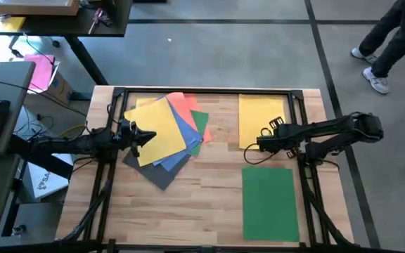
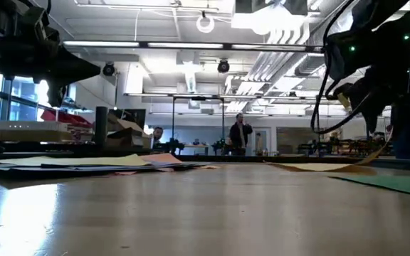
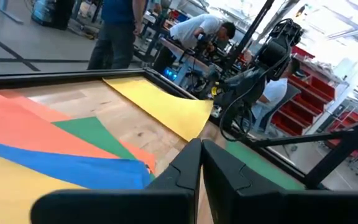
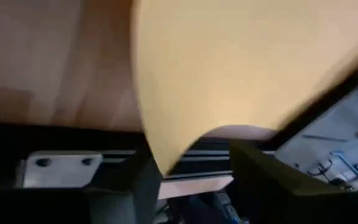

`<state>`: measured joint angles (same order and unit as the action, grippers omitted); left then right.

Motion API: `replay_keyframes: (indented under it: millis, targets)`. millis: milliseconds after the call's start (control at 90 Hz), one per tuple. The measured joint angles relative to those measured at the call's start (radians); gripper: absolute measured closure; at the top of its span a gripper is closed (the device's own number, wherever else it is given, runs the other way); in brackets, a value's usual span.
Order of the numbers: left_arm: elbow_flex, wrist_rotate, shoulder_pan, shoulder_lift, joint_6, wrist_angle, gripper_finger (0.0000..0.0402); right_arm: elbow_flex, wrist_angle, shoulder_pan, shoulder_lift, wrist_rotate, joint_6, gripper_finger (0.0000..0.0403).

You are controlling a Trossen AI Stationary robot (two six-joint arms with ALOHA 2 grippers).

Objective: Organize paper
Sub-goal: Put the yellow to the top right of the table, then adjust the top right yellow paper

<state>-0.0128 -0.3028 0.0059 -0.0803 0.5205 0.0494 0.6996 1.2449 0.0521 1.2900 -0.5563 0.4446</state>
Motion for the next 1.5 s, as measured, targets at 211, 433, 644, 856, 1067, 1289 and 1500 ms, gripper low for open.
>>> replay_keyframes:
  millis: [211, 433, 644, 856, 1067, 1289, 1500]
  targets:
    - [0.0, -0.007, 0.0, 0.0, 0.0, 0.0, 0.0401, 0.075, -0.013, 0.01, 0.0, -0.047, -0.012, 0.0195]
    - [0.0, -0.021, 0.0, 0.0, 0.002, 0.001, 0.0401, 0.11, -0.035, 0.102, 0.0, -0.097, -0.079, 0.0207]
    - [0.0, -0.024, 0.0, 0.0, 0.002, 0.001, 0.0401, 0.11, -0.036, 0.177, 0.0, -0.275, 0.041, 0.021]
    - [0.0, -0.024, 0.0, 0.0, 0.002, 0.001, 0.0401, 0.11, -0.105, 0.192, 0.0, -0.239, -0.02, 0.021]
    - [0.0, -0.054, 0.0, 0.0, 0.001, 0.003, 0.0401, 0.11, -0.447, 0.259, 0.0, 0.093, -0.356, 0.0218]
    - [0.0, -0.069, 0.0, 0.0, 0.001, 0.005, 0.0401, 0.023, -0.815, 0.337, -0.001, 0.219, -0.847, 0.0297]
    - [0.0, -0.043, 0.0, 0.0, 0.01, 0.003, 0.0401, -0.206, -1.029, 0.314, 0.006, 0.178, -0.993, 0.0395]
